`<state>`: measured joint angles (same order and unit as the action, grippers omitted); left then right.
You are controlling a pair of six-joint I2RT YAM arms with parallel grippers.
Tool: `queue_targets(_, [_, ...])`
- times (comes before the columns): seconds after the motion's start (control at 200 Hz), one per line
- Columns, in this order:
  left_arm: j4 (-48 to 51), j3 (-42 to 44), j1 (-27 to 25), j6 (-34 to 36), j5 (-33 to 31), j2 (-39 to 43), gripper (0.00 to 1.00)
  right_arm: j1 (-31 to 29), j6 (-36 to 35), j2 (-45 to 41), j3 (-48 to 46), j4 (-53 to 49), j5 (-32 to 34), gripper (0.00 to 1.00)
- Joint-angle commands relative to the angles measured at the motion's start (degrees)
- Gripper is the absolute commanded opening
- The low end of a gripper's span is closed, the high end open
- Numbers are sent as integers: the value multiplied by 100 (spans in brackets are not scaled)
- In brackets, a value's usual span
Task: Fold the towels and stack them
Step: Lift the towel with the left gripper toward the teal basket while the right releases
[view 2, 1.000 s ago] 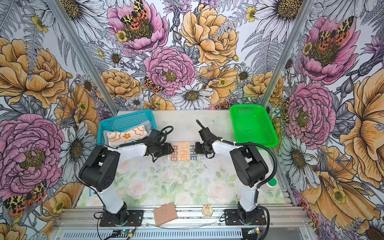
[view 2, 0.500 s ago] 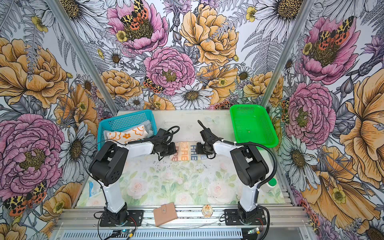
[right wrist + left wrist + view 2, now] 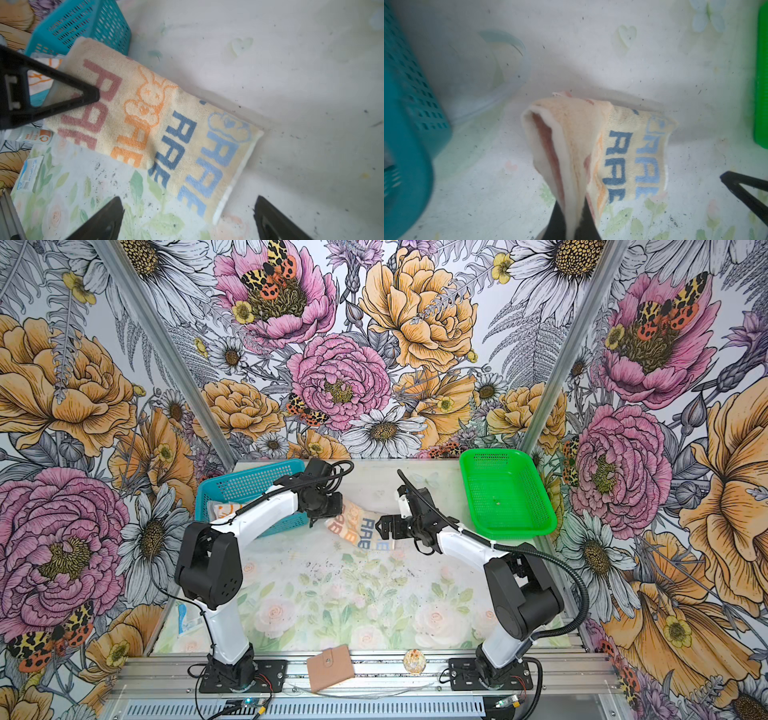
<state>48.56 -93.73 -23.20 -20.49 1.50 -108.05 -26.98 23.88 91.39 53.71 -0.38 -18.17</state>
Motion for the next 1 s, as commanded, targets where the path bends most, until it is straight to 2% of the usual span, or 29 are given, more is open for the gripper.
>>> queue_targets(0.0, [1181,-803,164,582,-581,-179,0,-44,94,-251,-883,2107,-404,99])
queue_targets(0.07, [1643,-1428,252,749,-858,-362,0,-31,197,-263,-1243,2784,-569,100])
queue_targets(0.165, [2070,-2134,360,996,-1286,-615,0,-35,224,-291,-1294,2936,-815,100])
queue_targets(0.285, [2328,-2717,581,1167,-1303,-898,0,-53,283,-247,-1457,3387,-983,100])
queue_targets(0.315, [2349,-2813,626,1208,-1525,-926,0,-53,313,-229,-1492,3497,-1025,99])
queue_targets(0.575, [2423,-3379,1083,1566,-1767,-917,0,-62,829,278,-1458,4296,-1584,100])
queue_targets(0.66, [2430,-3431,1256,1668,-1835,-829,0,-62,836,276,-1445,4238,-1515,99])
queue_targets(0.806, [2415,-3370,1584,1737,-1890,-644,0,-62,537,146,-1347,3553,-1063,100])
queue_targets(0.996, [2413,-3301,1991,1871,-1891,-588,0,-70,408,42,-1381,3510,-1066,100])
